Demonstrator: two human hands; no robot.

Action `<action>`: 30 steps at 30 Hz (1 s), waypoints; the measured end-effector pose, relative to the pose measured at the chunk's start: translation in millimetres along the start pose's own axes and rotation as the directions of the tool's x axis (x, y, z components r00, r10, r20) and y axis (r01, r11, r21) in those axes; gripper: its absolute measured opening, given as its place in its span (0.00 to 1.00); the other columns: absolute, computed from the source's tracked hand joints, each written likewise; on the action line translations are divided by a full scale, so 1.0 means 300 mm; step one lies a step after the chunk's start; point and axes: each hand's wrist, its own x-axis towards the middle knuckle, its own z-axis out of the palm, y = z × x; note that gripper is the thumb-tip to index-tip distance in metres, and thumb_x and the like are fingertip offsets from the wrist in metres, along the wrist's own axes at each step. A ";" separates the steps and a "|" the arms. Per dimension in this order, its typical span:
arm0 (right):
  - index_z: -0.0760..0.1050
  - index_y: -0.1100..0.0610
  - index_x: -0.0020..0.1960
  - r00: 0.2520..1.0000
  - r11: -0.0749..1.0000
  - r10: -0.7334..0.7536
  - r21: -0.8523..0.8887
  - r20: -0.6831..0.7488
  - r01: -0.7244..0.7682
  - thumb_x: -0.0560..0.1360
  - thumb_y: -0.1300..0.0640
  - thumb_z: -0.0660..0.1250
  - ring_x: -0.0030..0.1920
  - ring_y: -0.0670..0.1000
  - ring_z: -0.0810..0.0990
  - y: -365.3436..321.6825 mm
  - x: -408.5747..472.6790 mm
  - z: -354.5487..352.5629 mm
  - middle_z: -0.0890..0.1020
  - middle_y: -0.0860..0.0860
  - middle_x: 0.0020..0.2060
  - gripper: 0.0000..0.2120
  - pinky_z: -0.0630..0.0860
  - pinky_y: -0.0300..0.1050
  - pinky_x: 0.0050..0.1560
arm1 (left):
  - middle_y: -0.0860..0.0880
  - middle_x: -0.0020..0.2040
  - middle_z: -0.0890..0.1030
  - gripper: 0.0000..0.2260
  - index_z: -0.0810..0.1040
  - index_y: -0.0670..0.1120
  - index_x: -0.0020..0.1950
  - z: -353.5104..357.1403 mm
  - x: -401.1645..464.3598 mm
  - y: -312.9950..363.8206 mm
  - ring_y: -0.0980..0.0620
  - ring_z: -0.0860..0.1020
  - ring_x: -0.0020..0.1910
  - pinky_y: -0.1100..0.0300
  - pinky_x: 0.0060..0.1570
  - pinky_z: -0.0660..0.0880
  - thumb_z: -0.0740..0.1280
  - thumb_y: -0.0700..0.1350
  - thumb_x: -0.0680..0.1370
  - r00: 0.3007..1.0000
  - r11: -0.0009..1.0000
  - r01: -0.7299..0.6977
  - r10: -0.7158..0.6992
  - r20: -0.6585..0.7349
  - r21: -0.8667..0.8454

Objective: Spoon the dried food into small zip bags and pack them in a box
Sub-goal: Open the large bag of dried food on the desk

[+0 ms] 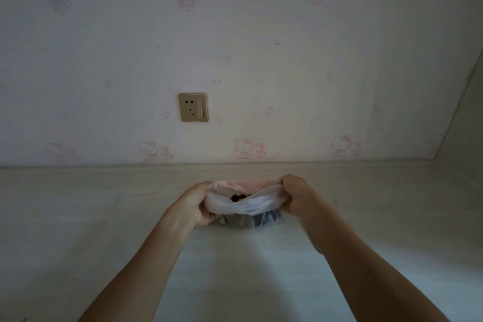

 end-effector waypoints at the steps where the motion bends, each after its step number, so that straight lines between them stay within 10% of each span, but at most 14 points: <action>1: 0.75 0.68 0.54 1.000 1.000 0.012 -0.020 0.008 -0.012 0.81 0.67 0.56 0.51 0.63 0.80 0.001 0.002 -0.002 0.80 0.64 0.51 0.10 0.80 0.61 0.59 | 0.42 0.35 0.83 0.08 0.78 0.41 0.45 -0.005 -0.003 0.000 0.45 0.80 0.39 0.57 0.29 0.79 0.66 0.43 0.82 1.000 1.000 -0.001 0.001 0.003 0.012; 7: 0.77 0.68 0.57 0.977 0.851 -0.211 -0.496 -0.025 0.171 0.81 0.38 0.63 0.30 0.55 0.83 0.002 -0.032 -0.080 0.85 0.61 0.38 0.31 0.78 0.43 0.31 | 0.39 0.55 0.86 0.24 0.81 0.40 0.61 -0.079 -0.018 -0.015 0.41 0.86 0.50 0.48 0.45 0.84 0.67 0.61 0.81 0.978 0.924 -0.201 0.207 0.016 0.324; 12: 0.76 0.61 0.42 0.946 0.529 -0.321 -0.823 0.032 0.208 0.77 0.30 0.61 0.18 0.45 0.78 0.032 -0.098 -0.121 0.83 0.52 0.31 0.32 0.75 0.38 0.26 | 0.44 0.42 0.83 0.25 0.81 0.41 0.51 -0.125 -0.078 -0.048 0.50 0.83 0.30 0.58 0.28 0.78 0.70 0.64 0.78 0.945 0.749 -0.259 0.326 0.002 0.610; 21: 0.80 0.68 0.53 0.985 0.984 -0.120 -0.118 0.124 0.134 0.82 0.62 0.65 0.32 0.53 0.83 0.103 -0.134 -0.125 0.85 0.58 0.34 0.09 0.79 0.45 0.31 | 0.39 0.39 0.87 0.05 0.81 0.35 0.52 -0.128 -0.068 -0.091 0.47 0.86 0.32 0.57 0.29 0.82 0.71 0.37 0.80 0.981 0.989 -0.144 0.141 0.133 0.015; 30: 0.75 0.71 0.51 0.964 0.736 -0.045 0.661 0.262 -0.145 0.84 0.68 0.54 0.45 0.62 0.83 0.157 -0.132 -0.096 0.83 0.66 0.43 0.12 0.85 0.52 0.33 | 0.34 0.45 0.86 0.09 0.78 0.32 0.55 -0.089 -0.078 -0.147 0.40 0.88 0.39 0.44 0.37 0.85 0.58 0.30 0.83 0.951 0.860 0.096 0.070 0.301 -0.501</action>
